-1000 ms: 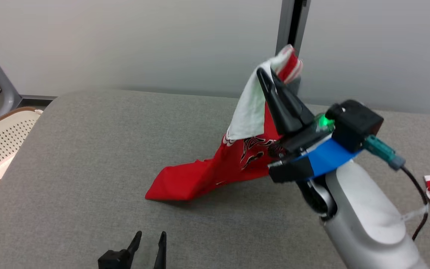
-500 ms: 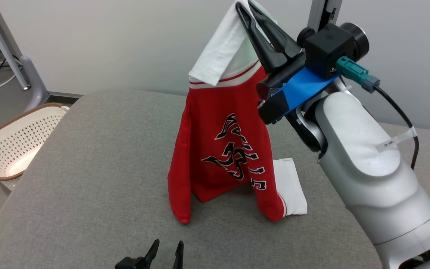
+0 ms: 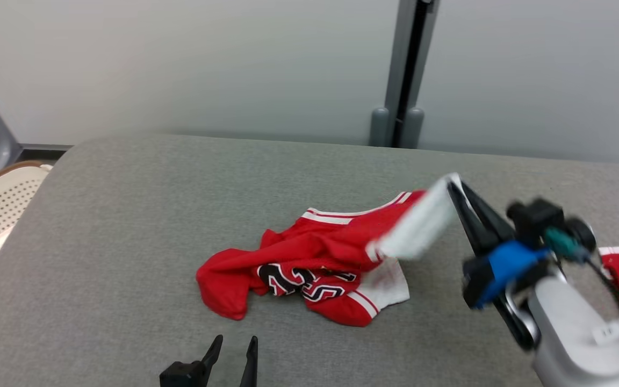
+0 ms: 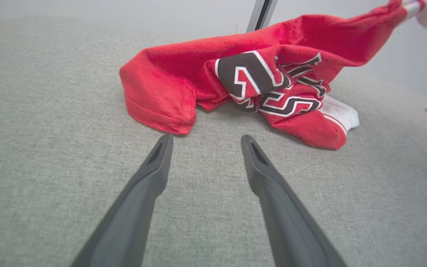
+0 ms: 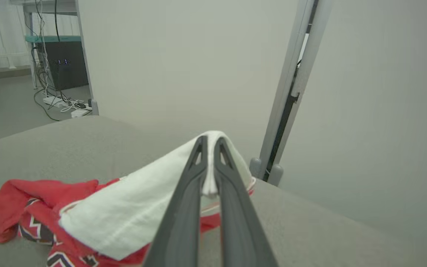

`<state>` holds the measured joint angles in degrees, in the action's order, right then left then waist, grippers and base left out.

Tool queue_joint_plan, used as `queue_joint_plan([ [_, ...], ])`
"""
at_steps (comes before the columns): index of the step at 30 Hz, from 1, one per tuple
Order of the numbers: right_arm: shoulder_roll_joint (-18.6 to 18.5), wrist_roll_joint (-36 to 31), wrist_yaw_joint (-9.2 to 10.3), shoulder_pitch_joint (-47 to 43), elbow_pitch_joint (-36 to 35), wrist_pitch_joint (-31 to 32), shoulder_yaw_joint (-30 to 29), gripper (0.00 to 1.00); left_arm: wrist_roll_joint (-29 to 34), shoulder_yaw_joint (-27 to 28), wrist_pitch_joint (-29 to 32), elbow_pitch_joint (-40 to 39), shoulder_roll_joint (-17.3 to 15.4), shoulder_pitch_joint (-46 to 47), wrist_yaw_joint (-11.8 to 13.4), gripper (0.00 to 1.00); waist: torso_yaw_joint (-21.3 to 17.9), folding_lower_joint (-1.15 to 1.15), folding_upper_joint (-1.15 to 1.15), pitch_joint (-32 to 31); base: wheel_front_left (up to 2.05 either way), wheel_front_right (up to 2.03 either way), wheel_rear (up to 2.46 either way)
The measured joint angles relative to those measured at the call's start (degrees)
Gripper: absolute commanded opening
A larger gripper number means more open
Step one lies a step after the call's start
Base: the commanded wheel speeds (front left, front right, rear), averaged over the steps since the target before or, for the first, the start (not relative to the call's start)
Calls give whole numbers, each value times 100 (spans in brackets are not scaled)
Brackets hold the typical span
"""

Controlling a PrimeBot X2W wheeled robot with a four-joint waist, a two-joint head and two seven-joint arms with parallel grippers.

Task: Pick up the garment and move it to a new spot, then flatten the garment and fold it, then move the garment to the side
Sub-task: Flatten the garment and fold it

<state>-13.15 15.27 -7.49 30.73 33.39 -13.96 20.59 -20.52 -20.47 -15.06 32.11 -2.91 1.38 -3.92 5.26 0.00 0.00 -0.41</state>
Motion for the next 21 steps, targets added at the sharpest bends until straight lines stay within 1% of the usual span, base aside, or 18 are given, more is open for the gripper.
queue_joint_plan([
  [4,-105,-107,1,-902,31,-25,-300,0,97,162,0,41,0,2,-26,100,-207,0,0,63,0,0,0],
  [7,-58,-224,0,-1407,97,-34,-589,0,146,279,-1,64,0,19,-66,100,-301,0,0,122,0,0,0],
  [11,20,-432,0,-1905,276,-75,-1021,0,194,356,-1,116,-1,68,-114,100,-331,0,0,174,0,0,0],
  [12,45,-524,0,-2004,321,-76,-1117,37,201,376,0,126,0,72,-115,100,-333,0,0,183,0,0,0],
  [13,83,-615,0,-2084,355,-78,-1205,100,224,404,-1,141,0,74,-118,100,-336,0,0,191,0,0,0],
  [17,331,-960,0,-2254,343,-91,-1678,100,255,470,-1,172,-1,81,-145,100,-350,0,0,226,0,0,0],
  [21,704,-1351,0,-2468,-269,-100,-2260,100,249,500,-1,185,-1,116,-167,100,-382,0,0,299,0,0,0],
])
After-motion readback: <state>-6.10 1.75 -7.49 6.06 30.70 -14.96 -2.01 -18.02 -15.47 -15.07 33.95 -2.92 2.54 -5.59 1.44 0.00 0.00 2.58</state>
